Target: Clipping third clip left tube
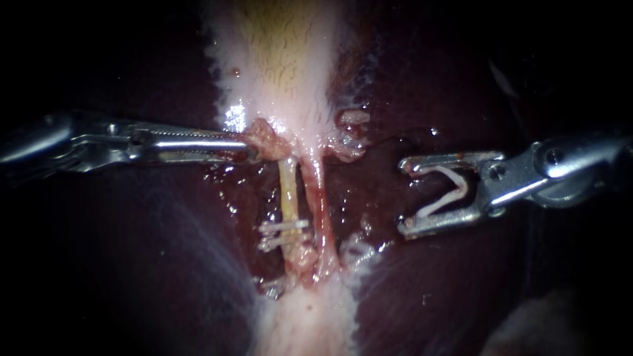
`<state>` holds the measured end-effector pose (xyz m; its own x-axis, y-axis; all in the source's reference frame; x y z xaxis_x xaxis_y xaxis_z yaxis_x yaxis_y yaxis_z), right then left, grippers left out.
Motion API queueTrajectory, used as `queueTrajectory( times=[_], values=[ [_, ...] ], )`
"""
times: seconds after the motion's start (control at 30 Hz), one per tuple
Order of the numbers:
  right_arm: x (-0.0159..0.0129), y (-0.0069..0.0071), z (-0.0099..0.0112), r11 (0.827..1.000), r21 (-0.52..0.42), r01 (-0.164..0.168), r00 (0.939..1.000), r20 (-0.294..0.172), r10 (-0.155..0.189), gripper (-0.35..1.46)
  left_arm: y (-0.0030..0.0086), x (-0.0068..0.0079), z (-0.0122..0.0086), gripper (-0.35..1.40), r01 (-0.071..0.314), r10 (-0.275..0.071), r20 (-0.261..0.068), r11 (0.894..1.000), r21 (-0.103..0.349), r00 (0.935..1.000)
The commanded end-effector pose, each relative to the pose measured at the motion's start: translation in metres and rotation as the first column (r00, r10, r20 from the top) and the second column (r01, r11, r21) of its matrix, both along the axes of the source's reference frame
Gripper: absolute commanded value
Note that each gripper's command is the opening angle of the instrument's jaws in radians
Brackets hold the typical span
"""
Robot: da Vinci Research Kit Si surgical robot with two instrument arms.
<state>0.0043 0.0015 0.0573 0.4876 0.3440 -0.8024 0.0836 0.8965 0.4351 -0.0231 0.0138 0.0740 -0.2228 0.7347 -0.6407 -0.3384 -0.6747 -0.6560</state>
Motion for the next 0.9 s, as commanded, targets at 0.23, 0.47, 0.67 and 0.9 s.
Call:
queueTrajectory(
  times=[0.23,0.47,0.67,0.9],
  values=[
    [0.0,0.0,0.0,1.0,0.0,0.0,1.0,0.0,0.0,0.5,0.0013,0.0025,-0.0032,-0.35,0.004,-0.004,-0.003,1.0,0.013,1.0],
    [0.0001,0.0,0.0,1.0,0.0,0.0,1.0,0.0,0.0,0.5,0.0026,0.0054,-0.0075,-0.35,0.036,-0.036,0.008,0.999,0.002,0.9993],
    [0.0013,-0.0004,-0.0002,1.0,0.003,0.005,1.0,-0.003,-0.005,0.5,0.0026,0.0056,-0.0078,-0.35,0.04,-0.04,0.009,0.999,0.002,0.9992],
    [0.0062,-0.0011,0.0003,0.994,0.109,-0.003,1.0,-0.002,0.003,0.5,0.0026,0.0056,-0.0078,-0.35,0.04,-0.04,0.009,0.999,0.002,0.9992]
  ],
)
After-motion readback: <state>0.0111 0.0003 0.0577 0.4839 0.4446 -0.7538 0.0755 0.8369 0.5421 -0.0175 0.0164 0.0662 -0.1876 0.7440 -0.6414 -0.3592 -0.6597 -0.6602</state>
